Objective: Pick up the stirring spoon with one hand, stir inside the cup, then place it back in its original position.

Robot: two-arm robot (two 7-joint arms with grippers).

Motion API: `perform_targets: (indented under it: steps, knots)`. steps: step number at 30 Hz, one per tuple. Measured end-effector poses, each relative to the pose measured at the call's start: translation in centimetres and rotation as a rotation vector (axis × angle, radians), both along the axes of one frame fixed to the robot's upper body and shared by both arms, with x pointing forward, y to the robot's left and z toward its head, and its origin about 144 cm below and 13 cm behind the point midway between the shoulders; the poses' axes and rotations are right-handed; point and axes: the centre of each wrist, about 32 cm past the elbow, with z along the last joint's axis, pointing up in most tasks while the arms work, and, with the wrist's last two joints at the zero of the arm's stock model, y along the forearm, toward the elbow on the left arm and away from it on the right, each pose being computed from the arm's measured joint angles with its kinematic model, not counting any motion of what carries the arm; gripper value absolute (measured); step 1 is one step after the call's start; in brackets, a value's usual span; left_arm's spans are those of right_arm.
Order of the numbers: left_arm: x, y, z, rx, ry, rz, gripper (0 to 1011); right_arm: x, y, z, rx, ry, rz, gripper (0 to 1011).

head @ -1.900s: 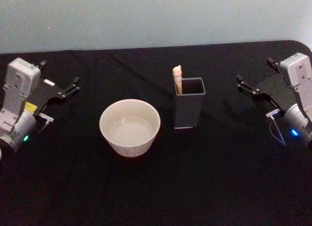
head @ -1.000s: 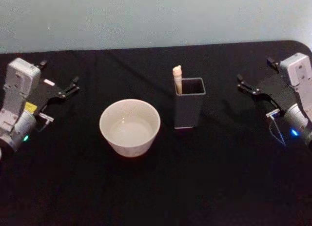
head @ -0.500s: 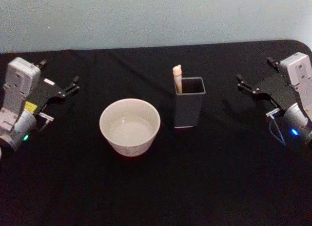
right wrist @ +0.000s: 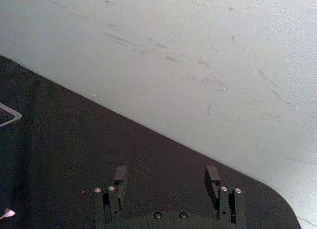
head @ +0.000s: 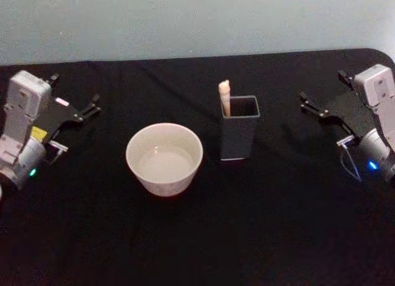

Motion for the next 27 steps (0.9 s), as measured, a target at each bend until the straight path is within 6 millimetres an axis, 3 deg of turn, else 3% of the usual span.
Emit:
perform_targets:
  steps: [27]
  knots:
    - [0.00,0.00,0.00,0.000,0.000,0.000,1001,-0.09,0.12,0.55,0.011,0.008,0.016,1000]
